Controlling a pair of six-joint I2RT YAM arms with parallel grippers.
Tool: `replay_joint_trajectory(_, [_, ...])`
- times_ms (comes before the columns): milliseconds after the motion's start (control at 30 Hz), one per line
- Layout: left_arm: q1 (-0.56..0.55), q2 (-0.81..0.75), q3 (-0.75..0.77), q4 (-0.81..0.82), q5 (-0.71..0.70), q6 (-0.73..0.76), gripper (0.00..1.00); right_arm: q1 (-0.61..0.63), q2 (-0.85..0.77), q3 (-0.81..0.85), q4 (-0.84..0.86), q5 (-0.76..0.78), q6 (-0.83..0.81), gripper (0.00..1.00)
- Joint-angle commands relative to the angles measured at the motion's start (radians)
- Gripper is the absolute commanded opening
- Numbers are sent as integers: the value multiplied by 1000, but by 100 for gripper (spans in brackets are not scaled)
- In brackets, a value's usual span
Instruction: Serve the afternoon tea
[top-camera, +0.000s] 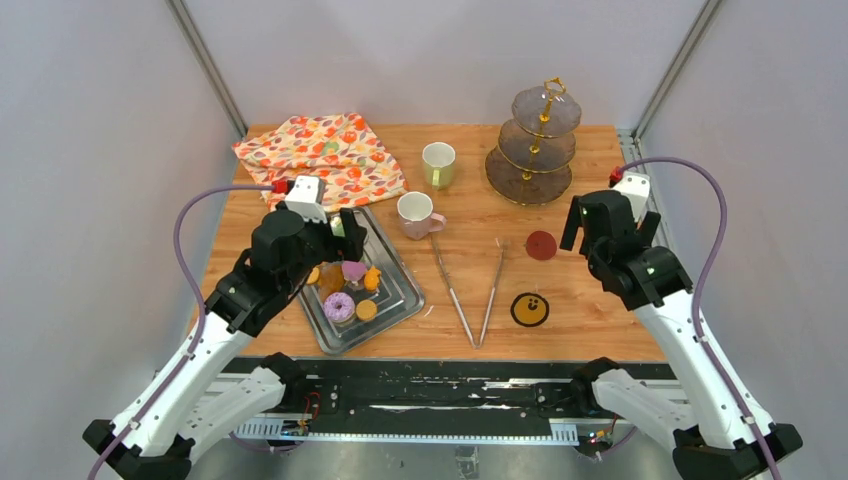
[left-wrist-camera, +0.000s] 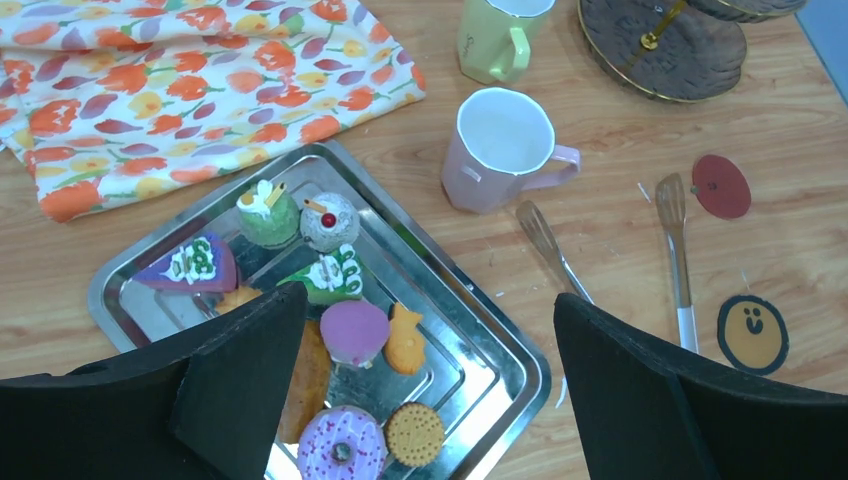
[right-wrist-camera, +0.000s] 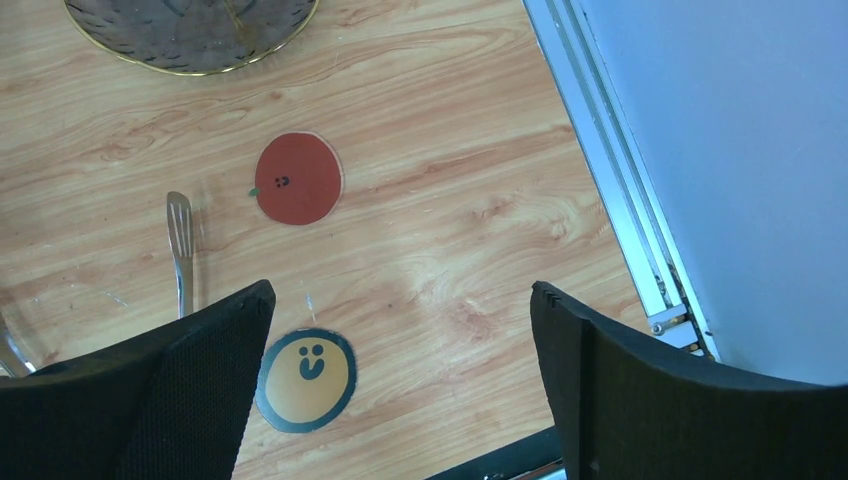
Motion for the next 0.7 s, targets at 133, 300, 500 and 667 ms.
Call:
replay_joint_trajectory(133, [5, 2, 12, 28, 28, 19, 98, -10, -93, -82, 79, 33, 40, 97])
replay_joint_trajectory(300, [5, 16, 4, 27, 82, 37, 98, -10, -176, -170, 140, 81, 60, 98])
replay_joint_trajectory(500, [-72, 89, 0, -34, 53, 10, 98, -10, -258, -268, 220, 62, 96, 95])
replay_joint_trajectory(667, [-230, 139, -16, -52, 35, -64, 98, -12, -157, -207, 139, -68, 95, 95])
